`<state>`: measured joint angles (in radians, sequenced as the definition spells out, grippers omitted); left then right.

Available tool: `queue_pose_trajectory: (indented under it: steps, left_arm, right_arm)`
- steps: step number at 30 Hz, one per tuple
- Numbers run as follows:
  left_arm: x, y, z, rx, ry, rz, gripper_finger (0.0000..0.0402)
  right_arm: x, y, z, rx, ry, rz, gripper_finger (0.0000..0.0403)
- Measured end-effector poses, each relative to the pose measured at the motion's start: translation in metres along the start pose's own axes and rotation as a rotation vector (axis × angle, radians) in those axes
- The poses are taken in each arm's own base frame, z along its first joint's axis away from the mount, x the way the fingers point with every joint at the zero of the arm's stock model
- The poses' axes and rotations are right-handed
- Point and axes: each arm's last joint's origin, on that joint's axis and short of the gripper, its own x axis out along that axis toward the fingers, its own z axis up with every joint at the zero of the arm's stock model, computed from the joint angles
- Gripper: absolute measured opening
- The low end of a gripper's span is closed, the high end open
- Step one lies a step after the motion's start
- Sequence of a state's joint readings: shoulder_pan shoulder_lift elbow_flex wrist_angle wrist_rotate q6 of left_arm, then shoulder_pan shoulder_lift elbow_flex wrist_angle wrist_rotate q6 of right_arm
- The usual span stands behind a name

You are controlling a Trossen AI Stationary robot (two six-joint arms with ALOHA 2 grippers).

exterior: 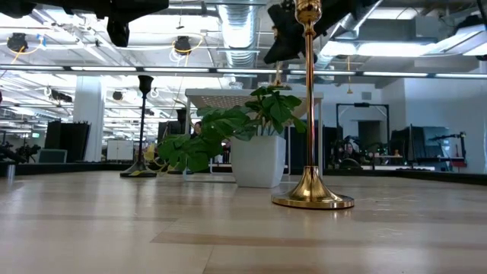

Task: Pick & Place candle stick holders
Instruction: Put the top gold candle holder on the shelf

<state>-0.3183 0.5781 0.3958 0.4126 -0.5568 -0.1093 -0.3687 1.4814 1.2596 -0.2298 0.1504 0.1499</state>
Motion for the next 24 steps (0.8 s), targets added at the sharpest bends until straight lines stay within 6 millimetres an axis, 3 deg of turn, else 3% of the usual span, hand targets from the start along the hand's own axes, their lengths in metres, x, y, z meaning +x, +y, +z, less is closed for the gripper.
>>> queue_pose_trajectory:
  steps: [15,24]
  left_arm:
    - [0.0,0.0,0.0,0.0,0.0,0.0,0.0008]
    - [0.0,0.0,0.0,0.0,0.0,-0.001,0.0008]
  right_arm:
    - [0.036,0.005,-0.012,-0.004,0.01,0.036,0.0]
    - [0.041,0.004,-0.016,-0.035,0.029,-0.004,0.0]
